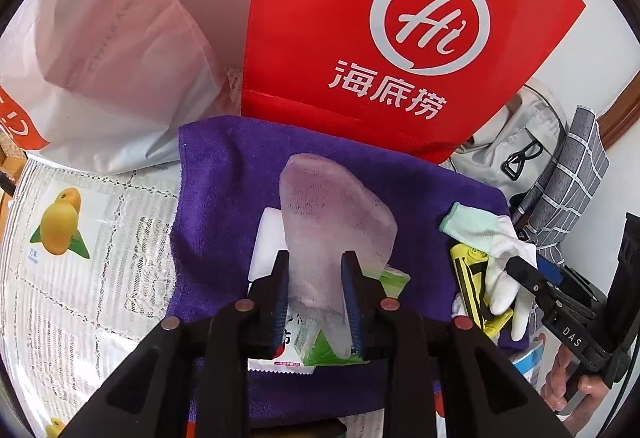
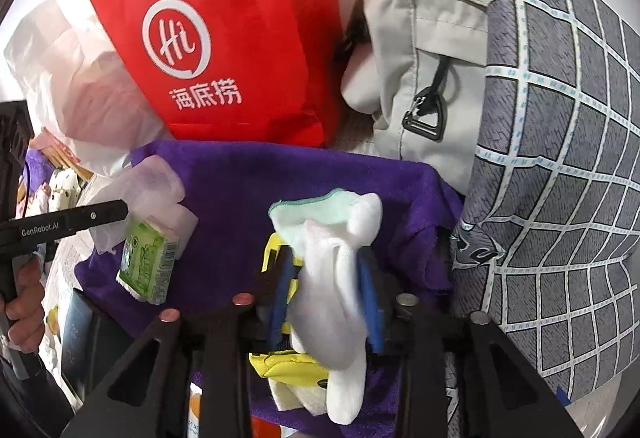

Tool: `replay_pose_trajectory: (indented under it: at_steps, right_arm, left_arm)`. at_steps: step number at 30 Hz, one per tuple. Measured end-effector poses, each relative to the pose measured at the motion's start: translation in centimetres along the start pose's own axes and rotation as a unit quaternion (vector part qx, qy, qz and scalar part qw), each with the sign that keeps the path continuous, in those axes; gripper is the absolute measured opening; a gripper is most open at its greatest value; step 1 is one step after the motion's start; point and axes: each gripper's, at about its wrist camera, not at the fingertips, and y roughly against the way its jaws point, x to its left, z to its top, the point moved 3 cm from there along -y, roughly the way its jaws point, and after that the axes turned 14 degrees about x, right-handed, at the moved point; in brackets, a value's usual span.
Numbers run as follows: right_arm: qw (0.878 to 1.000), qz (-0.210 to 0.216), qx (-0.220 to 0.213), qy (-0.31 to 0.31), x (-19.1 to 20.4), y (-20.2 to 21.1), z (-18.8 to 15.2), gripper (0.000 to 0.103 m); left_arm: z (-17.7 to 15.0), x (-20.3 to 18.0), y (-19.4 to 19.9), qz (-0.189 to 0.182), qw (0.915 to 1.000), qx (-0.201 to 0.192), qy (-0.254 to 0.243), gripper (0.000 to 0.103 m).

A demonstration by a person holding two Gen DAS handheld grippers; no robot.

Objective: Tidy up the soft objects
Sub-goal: 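Lower the mesh bag onto the towel with the left gripper while the right gripper releases the glove there, then reach the right gripper to the green snack packet on the bed and grasp it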

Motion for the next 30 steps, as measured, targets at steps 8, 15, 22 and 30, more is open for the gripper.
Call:
replay_pose_trajectory:
  at_steps: [8, 15, 22, 30]
  right_arm:
    - [1.0, 0.007, -0.023, 0.012, 0.4, 1.5, -0.1, 0.067]
    - [0.996, 0.035, -0.077, 0.007, 0.6, 4.9, -0.3, 0.074]
    - [0.993, 0.039, -0.115, -0.002, 2.1, 7.8, -1.1, 0.074]
    - [0.995, 0.011, -0.094, 0.027, 5.0, 8.5, -5.1, 0.074]
  left_arm:
    - [0.0, 0.1, 0.9, -0.017, 0.9998, -0.007, -0.001, 0.063]
    - [-0.5, -0.5, 1.7, -0.006, 0.9999, -0.009, -0.01, 0.068]
    - [-2.0, -2.0, 4.1, 0.002, 0.999, -0.037, -0.025, 0.068]
    - [-5.7, -2.7, 7.4, -0.008, 0.9979, -0.054, -0.035, 0.068]
